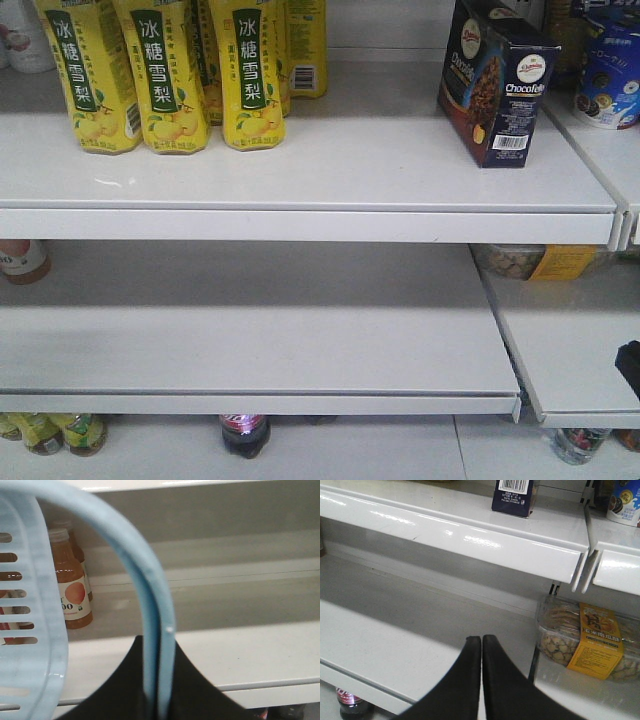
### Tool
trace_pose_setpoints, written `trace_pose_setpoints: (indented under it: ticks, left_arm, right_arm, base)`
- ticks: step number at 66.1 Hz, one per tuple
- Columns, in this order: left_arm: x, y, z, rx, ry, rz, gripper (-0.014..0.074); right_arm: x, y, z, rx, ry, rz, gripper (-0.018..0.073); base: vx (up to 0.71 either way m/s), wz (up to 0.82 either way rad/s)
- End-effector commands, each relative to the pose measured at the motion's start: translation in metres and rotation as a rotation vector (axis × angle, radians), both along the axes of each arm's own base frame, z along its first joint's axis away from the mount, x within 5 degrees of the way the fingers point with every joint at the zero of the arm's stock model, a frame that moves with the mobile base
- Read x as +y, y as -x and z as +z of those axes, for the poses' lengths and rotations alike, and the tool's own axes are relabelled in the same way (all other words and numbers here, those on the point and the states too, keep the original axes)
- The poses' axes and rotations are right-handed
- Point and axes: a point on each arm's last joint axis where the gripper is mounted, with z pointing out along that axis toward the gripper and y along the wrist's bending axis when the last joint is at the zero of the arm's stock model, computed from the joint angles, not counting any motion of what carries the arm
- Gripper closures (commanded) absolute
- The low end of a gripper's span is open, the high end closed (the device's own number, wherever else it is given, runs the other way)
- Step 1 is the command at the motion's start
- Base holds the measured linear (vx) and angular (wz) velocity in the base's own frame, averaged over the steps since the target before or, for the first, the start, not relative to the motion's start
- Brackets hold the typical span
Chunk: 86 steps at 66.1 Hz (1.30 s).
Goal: Left arm holds basket, right arm returns cookies
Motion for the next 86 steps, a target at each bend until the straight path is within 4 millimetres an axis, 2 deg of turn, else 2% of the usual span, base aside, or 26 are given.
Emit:
trace_pose_setpoints:
  ticks: [1,16,57,76,86]
  left_arm:
    - [0.000,0.002,0.018,-0.142,-0.016,0.002,0.0603]
    - [0.000,0.002,0.018,-0.142,-0.016,0.002,0.0603]
    - [0.000,0.002,0.018,-0.142,-0.016,0.002,0.0603]
    - [0.000,0.002,0.018,-0.142,-0.016,0.002,0.0603]
    - [0.000,0.002,0.018,-0.142,-0.016,0.002,0.0603]
  right_arm:
    - [0.001,0.000,0.007,-0.008,-0.006,0.003,0.0567]
    - [0.002,0.000,0.012,-0.050,-0.037,-0.004,0.0567]
    - [-0.011,-0.004,0.022,-0.152,-0.105,-0.210,0.0567]
    - [-0.008,-0.012,0.020,-0.141,-0.114,-0.170,0.0567]
    - [-0.003,-0.011,0.016,-0.119,-0.008,-0.100,0.0567]
  base:
    - [0.00,0.00]
    - [0.00,0.00]
    - [0.00,0.00]
    - [0.00,0.00]
    - [0.00,0.00]
